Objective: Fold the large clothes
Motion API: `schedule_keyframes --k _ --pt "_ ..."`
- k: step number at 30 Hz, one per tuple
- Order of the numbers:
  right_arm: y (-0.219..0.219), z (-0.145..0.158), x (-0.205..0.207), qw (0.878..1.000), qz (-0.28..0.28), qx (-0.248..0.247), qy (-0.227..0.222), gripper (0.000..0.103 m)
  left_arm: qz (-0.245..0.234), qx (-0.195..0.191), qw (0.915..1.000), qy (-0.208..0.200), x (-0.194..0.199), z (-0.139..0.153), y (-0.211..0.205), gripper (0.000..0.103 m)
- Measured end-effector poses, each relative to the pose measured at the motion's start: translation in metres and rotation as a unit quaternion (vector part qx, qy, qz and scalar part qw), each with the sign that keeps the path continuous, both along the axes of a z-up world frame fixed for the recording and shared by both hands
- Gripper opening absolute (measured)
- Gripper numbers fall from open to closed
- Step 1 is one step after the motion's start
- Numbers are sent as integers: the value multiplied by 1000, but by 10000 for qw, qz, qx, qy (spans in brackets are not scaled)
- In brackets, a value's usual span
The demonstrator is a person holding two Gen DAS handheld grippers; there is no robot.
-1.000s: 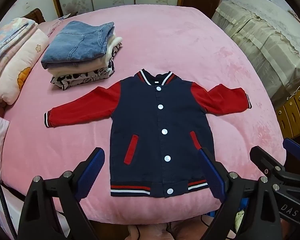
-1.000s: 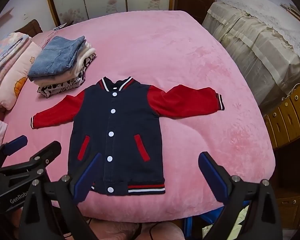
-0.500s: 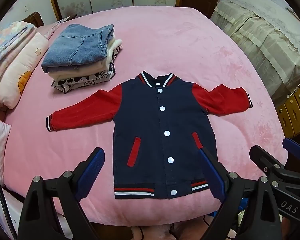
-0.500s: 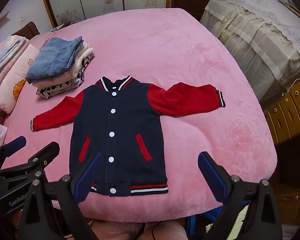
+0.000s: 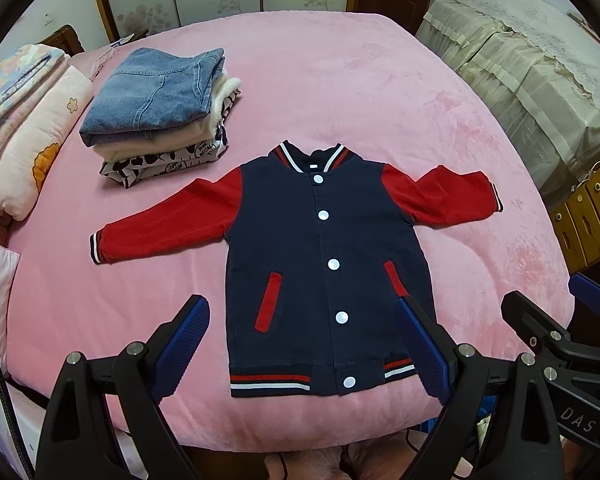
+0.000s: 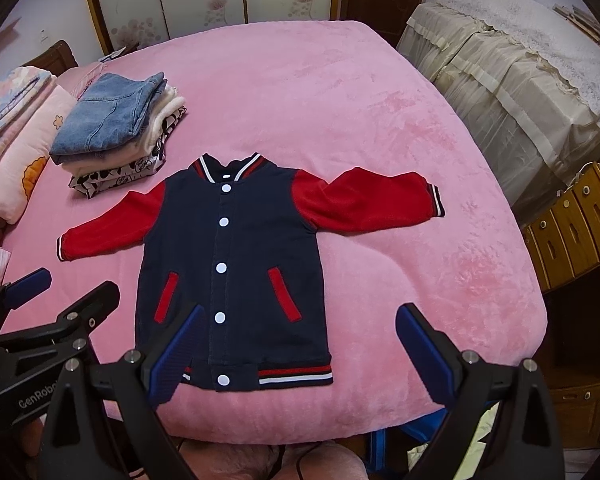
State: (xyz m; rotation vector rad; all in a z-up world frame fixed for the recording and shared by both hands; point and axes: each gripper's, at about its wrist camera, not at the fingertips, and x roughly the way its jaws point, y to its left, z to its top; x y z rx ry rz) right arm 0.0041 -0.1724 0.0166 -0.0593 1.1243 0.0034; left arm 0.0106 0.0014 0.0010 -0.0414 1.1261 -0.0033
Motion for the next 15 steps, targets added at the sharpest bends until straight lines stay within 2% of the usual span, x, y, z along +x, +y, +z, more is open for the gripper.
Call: schedule_keyframes --k 15 --pt "7 2 -3 9999 -107 -41 2 96 -160 8 9999 -55 0 0 10 92"
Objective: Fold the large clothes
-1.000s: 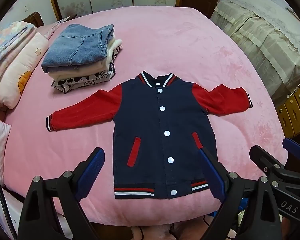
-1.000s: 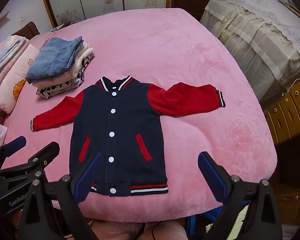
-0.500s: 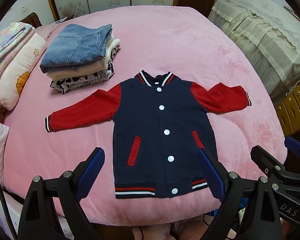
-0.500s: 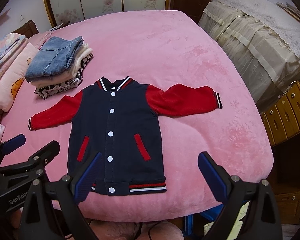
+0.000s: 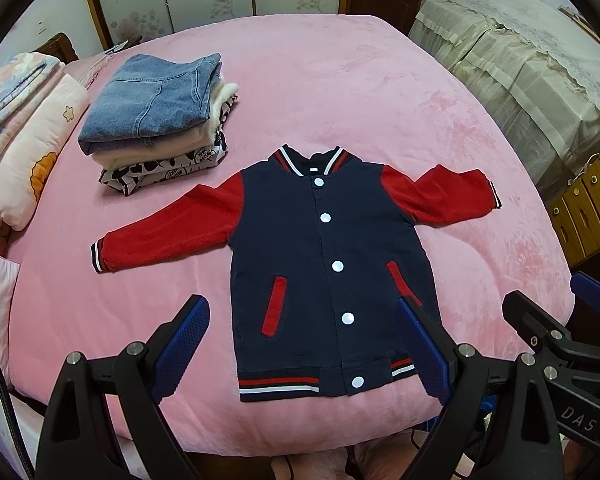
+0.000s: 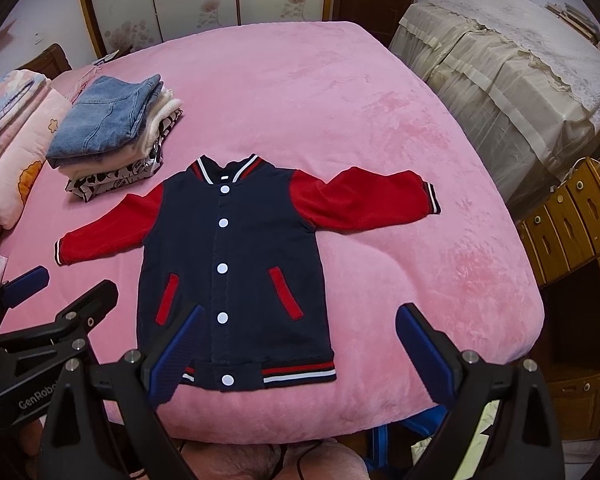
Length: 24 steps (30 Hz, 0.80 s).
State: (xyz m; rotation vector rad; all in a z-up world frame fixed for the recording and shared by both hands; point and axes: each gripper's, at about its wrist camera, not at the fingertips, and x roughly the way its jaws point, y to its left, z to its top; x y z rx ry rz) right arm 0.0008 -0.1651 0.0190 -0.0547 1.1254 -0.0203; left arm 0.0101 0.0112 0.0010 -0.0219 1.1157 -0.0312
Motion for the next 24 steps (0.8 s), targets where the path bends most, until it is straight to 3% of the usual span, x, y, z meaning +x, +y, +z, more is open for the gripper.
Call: schedule_keyframes --k 24 --pt "4 7 -2 9993 -331 160 -116 96 -300 153 9993 -140 3 6 4 92"
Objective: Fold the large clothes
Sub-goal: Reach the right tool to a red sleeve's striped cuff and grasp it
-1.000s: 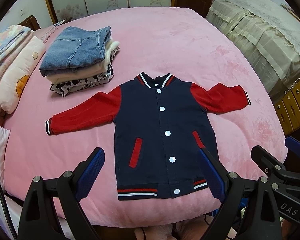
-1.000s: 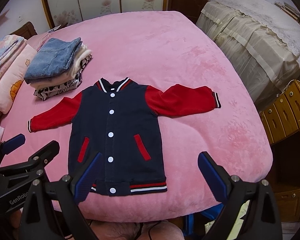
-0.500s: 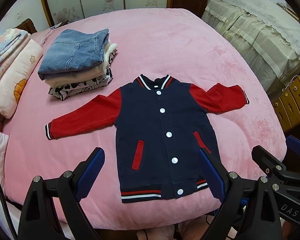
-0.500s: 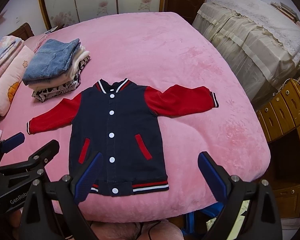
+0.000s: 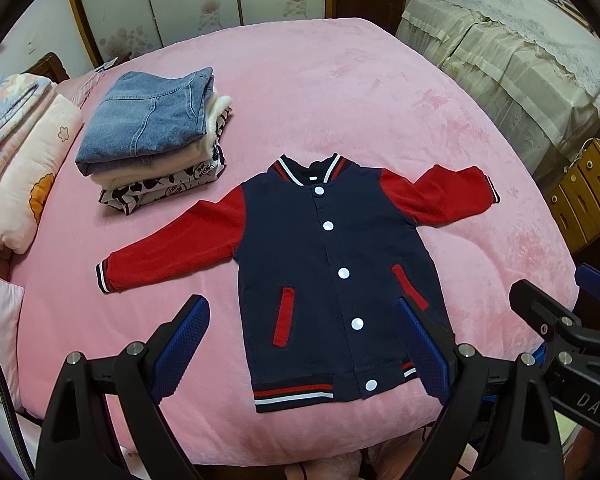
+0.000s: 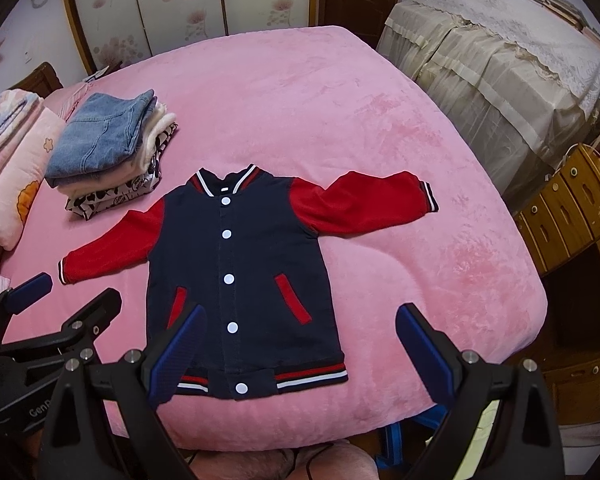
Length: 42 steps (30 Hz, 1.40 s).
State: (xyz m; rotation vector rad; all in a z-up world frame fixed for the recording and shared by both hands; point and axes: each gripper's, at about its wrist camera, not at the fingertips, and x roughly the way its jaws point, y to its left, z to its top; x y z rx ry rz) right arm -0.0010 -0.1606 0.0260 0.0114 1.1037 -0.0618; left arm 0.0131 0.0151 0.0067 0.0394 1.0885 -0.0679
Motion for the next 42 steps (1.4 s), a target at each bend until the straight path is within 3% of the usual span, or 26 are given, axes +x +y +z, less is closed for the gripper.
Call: schedule_keyframes --k 25,34,42 --pt "-27 -15 -6 9975 -341 611 73 94 -127 389 9992 -20 3 1 -14 92" --pt "-64 -26 22 9929 -387 1122 113 91 -39 758 9971 -61 31 3 -41 92" --pt "-123 -32 64 9873 -315 1558 -12 90 411 473 9980 -4 80 8 -83 92"
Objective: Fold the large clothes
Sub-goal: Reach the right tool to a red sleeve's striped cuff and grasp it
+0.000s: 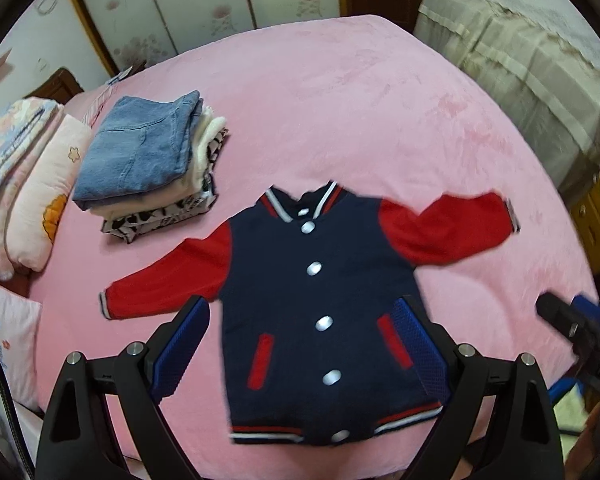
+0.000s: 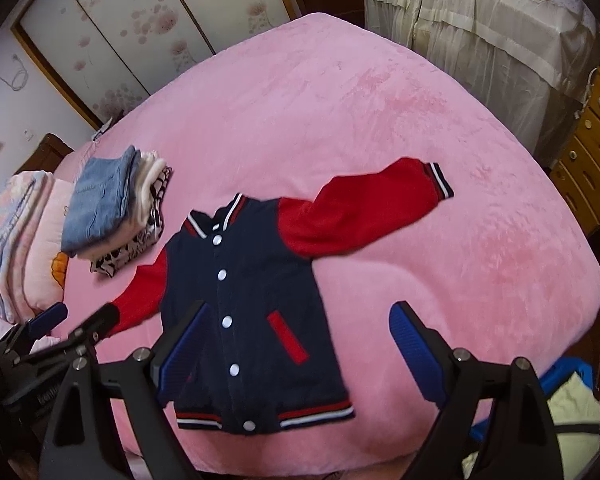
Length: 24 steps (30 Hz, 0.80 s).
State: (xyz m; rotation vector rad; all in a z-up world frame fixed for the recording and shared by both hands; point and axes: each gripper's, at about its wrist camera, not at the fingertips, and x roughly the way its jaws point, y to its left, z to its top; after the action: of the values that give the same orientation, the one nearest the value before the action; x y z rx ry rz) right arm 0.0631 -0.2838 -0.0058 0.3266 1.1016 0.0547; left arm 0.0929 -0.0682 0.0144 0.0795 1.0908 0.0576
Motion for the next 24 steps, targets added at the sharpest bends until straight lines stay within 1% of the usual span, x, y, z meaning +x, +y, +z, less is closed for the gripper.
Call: schedule_keyframes --k 2,8,12,17,20,22,23,24 --pt "-15 -5 11 9999 108 101 -18 90 125 -105 9999 5 15 0 -13 92" --pt "-53 -30 41 9987 473 178 20 90 216 -105 9997 70 60 -8 -60 92" --pt "-80 -54 62 9980 528 306 187 83 333 -253 9989 194 84 -24 -82 92" --pt "-117 -86 90 9986 272 297 336 79 438 -330 9977 405 109 -57 -102 92" --pt "-146 -107 105 9984 47 405 391 71 482 -358 9967 538 118 -78 -110 92" --pt "-164 -121 115 9982 -111 422 414 63 507 -391 9961 609 122 -89 -112 92" --pt "-173 -128 120 9977 -207 461 448 61 519 -401 9958 634 124 -94 -113 92" --pt "-183 -135 126 9971 -322 510 472 56 527 -418 9955 661 126 -99 -114 92"
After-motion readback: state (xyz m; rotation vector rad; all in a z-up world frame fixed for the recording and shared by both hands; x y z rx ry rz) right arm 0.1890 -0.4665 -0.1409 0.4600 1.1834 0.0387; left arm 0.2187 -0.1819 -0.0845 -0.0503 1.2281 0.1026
